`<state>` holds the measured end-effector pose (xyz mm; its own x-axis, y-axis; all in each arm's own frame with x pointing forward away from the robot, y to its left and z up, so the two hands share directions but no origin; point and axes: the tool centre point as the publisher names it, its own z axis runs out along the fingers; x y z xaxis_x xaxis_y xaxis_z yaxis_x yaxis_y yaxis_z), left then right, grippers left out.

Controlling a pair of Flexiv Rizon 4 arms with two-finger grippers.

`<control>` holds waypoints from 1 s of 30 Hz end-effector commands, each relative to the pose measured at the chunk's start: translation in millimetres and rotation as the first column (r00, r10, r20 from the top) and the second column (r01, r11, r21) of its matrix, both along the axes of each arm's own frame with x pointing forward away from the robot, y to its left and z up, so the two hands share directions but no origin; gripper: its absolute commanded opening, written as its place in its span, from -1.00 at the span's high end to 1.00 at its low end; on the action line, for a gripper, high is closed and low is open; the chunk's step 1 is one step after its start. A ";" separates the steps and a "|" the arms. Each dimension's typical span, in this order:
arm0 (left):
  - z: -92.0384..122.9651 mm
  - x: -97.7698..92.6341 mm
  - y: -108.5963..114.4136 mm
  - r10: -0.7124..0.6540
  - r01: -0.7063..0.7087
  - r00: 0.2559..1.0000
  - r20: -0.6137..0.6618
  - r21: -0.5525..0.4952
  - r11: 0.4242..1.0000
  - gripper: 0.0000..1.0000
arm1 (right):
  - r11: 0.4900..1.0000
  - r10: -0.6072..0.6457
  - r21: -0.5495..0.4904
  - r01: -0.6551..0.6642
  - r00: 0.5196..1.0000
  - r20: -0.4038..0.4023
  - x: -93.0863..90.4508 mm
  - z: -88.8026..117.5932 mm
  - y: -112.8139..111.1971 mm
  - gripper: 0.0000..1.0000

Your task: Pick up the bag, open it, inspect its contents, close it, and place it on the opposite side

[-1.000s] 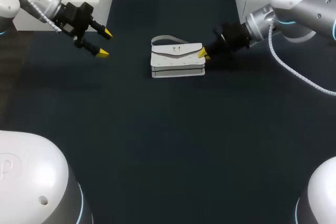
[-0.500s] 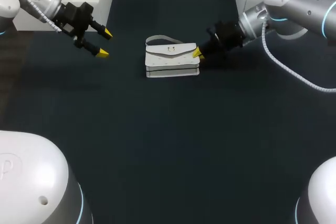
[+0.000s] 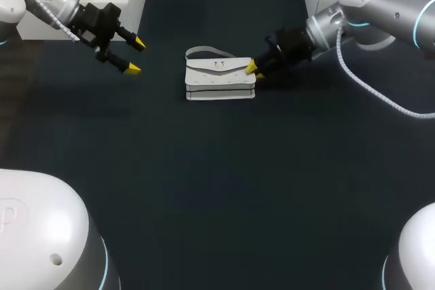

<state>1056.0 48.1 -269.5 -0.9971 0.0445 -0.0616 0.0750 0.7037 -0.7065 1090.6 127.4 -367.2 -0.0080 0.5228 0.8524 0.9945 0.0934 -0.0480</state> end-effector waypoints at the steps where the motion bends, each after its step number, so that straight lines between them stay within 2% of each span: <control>1: -1.2 0.0 -0.1 0.000 0.000 1.000 0.002 -0.003 1.000 -1.00 | 0.997 -0.006 -0.080 0.007 1.000 0.013 -4.0 16.3 -4.7 -1.00; 4: -1.2 0.0 -0.1 0.000 0.000 1.000 0.002 -0.003 1.000 -1.00 | 0.987 0.006 -0.163 0.000 0.999 0.034 -7.5 32.3 -9.3 -1.00; 9: -1.2 0.0 -0.1 0.000 0.000 1.000 0.002 -0.003 1.000 -1.00 | 0.960 0.107 -0.270 -0.070 0.986 0.125 -14.0 66.2 -6.1 -1.00; 15: 4.6 10.0 -11.0 -0.026 0.026 0.999 0.021 0.008 1.000 -1.00 | 0.873 0.297 -0.463 -0.154 0.920 0.255 -24.3 93.8 8.0 -1.00; 20: 8.8 21.0 -21.5 -0.053 0.052 0.998 0.039 0.012 0.999 -1.00 | 0.804 0.425 -0.566 -0.183 0.842 0.332 -32.4 101.1 11.2 -1.00; 23: 10.4 26.5 -25.8 -0.062 0.061 0.997 0.040 0.024 0.998 -1.00 | 0.762 0.489 -0.617 -0.197 0.800 0.348 -33.6 101.4 11.3 -1.00; 30: 13.1 36.2 -30.1 -0.075 0.073 0.997 0.033 0.075 0.995 -1.00 | 0.624 0.639 -0.745 -0.236 0.703 0.312 -37.1 103.1 14.2 -1.00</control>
<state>1084.5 21.1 -259.4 -0.9879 0.1072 -0.1119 0.1544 0.7391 -0.6556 1054.6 134.8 -269.1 -0.6296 0.6831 0.3701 0.7755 0.5814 0.2461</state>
